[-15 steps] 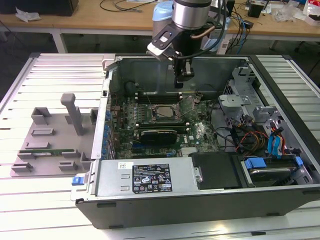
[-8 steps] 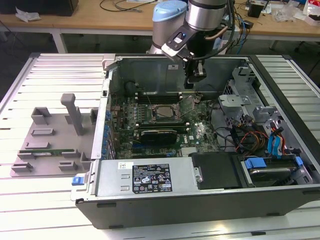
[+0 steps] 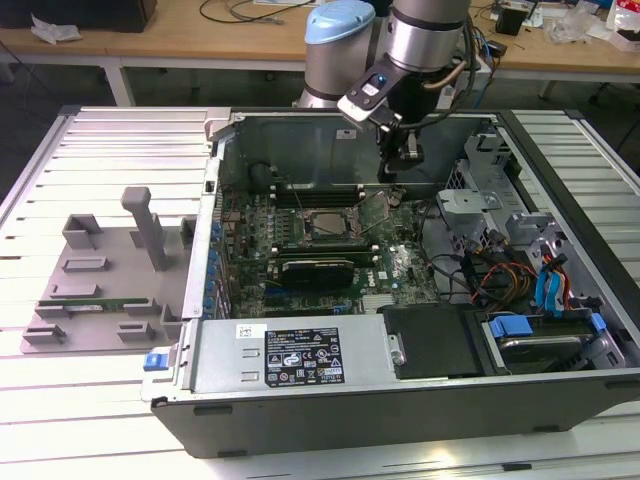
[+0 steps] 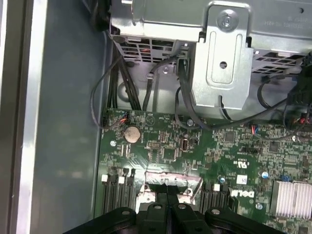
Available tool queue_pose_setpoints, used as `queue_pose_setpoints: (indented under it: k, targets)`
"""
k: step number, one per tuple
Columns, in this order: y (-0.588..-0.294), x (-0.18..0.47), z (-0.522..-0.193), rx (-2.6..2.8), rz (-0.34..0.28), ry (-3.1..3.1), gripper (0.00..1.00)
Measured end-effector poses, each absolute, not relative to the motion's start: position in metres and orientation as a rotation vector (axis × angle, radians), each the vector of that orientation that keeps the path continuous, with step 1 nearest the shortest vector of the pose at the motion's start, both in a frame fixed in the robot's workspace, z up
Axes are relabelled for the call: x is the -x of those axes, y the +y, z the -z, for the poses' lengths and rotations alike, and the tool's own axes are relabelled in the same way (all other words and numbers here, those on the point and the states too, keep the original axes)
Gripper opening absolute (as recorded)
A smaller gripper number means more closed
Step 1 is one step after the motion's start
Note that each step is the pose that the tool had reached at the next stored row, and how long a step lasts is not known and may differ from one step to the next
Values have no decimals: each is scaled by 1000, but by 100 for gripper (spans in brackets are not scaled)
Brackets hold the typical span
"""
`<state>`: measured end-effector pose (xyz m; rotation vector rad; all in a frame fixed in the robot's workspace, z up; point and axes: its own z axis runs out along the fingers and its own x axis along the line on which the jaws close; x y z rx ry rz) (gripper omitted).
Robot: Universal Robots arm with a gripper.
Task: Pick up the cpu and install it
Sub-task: 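Close the cpu cover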
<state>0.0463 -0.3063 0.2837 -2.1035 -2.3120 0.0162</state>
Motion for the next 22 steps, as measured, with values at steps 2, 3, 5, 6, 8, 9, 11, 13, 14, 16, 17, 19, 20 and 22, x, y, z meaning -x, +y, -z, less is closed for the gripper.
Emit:
queue_pose_setpoints:
  k: [2,3,5,6,8,9,11,13,14,16,17,19,20,22]
  targets:
    - [-306,-49,-282,2103,-18,-2311,11]
    - [-306,-51,-280,2102,-19,-2311,11]
    - [-306,-54,-278,2102,-20,-2310,11]
    - [-306,-55,-277,2102,-20,-2310,11]
    - [-306,-57,-275,2101,-21,-2309,11]
    - [-306,-59,-273,2101,-22,-2309,11]
    - [-306,-60,-271,2100,-23,-2309,11]
    - [-306,-62,-268,2100,-24,-2308,11]
    - [-306,-63,-265,2099,-25,-2307,11]
    - [-306,-63,-260,2099,-26,-2307,11]
    - [-306,-64,-258,2098,-27,-2306,11]
    - [-306,-68,-253,2097,-30,-2305,11]
    - [-306,-70,-250,2096,-32,-2305,11]
    - [-306,-71,-249,2096,-32,-2304,11]
